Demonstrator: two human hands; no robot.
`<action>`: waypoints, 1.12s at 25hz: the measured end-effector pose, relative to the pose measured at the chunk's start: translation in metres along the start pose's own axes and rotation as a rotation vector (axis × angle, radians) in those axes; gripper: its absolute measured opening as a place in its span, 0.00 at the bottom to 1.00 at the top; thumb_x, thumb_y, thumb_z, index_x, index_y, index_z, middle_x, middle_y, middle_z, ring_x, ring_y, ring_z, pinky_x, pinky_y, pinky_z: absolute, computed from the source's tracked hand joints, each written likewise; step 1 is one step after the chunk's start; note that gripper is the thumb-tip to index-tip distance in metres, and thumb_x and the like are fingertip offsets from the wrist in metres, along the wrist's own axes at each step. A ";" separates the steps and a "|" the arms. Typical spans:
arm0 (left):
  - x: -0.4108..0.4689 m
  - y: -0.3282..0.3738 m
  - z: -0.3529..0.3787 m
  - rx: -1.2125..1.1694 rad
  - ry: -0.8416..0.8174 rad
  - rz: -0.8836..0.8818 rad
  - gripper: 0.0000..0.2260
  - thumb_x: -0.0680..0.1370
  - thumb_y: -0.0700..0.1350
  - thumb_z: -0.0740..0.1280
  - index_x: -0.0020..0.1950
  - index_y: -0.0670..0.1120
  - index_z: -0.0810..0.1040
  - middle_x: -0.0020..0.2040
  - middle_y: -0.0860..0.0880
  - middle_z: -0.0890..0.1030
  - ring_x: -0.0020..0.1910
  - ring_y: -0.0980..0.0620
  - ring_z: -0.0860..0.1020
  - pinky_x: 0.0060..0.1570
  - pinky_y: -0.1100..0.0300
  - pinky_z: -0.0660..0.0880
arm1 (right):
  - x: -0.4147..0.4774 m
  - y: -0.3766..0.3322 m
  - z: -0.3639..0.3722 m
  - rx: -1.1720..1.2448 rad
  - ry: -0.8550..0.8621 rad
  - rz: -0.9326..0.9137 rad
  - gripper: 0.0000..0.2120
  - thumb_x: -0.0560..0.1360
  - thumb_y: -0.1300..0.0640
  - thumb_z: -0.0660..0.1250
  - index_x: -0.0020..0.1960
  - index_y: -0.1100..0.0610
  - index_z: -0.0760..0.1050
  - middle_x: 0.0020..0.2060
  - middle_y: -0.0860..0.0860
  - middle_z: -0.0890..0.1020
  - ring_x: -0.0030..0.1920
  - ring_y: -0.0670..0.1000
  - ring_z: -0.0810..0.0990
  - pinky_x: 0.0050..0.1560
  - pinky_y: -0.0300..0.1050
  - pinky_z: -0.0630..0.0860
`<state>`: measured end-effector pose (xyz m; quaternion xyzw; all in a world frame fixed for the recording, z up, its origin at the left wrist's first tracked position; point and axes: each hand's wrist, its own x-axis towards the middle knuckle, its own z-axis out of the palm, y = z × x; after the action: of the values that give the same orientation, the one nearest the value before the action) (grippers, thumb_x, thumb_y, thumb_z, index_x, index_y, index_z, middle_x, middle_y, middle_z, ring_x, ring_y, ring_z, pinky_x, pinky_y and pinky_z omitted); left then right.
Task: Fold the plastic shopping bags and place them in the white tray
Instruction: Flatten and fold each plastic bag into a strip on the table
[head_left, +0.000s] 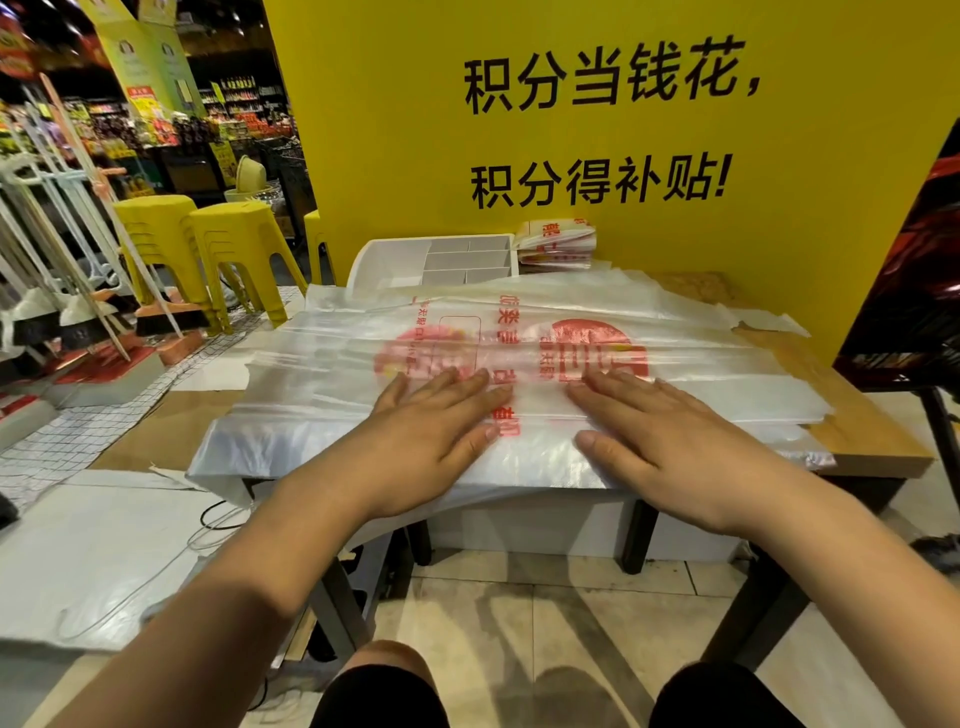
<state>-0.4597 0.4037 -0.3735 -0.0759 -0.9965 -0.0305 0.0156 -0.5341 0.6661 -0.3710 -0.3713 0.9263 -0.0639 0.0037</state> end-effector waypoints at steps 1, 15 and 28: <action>-0.001 -0.001 0.001 -0.025 -0.037 -0.032 0.25 0.82 0.64 0.42 0.79 0.66 0.47 0.81 0.61 0.44 0.80 0.57 0.41 0.78 0.46 0.38 | -0.001 0.004 0.000 0.011 -0.002 0.037 0.30 0.78 0.33 0.39 0.80 0.37 0.44 0.80 0.42 0.45 0.79 0.44 0.42 0.78 0.46 0.40; -0.006 0.001 -0.005 0.049 0.098 -0.067 0.31 0.77 0.71 0.43 0.77 0.63 0.60 0.76 0.57 0.67 0.77 0.53 0.59 0.77 0.46 0.40 | -0.019 0.025 -0.009 -0.091 0.285 0.315 0.35 0.80 0.35 0.44 0.81 0.51 0.49 0.81 0.50 0.48 0.80 0.51 0.43 0.78 0.52 0.42; -0.025 -0.011 -0.017 -0.031 0.287 0.052 0.12 0.84 0.50 0.59 0.64 0.54 0.77 0.60 0.55 0.78 0.57 0.50 0.77 0.55 0.52 0.76 | 0.000 0.013 -0.016 -0.059 0.343 -0.133 0.09 0.80 0.45 0.61 0.56 0.44 0.77 0.49 0.41 0.80 0.49 0.50 0.79 0.43 0.48 0.75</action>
<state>-0.4364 0.3876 -0.3581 -0.0966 -0.9812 -0.0559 0.1576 -0.5439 0.6775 -0.3566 -0.4153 0.8883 -0.0992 -0.1691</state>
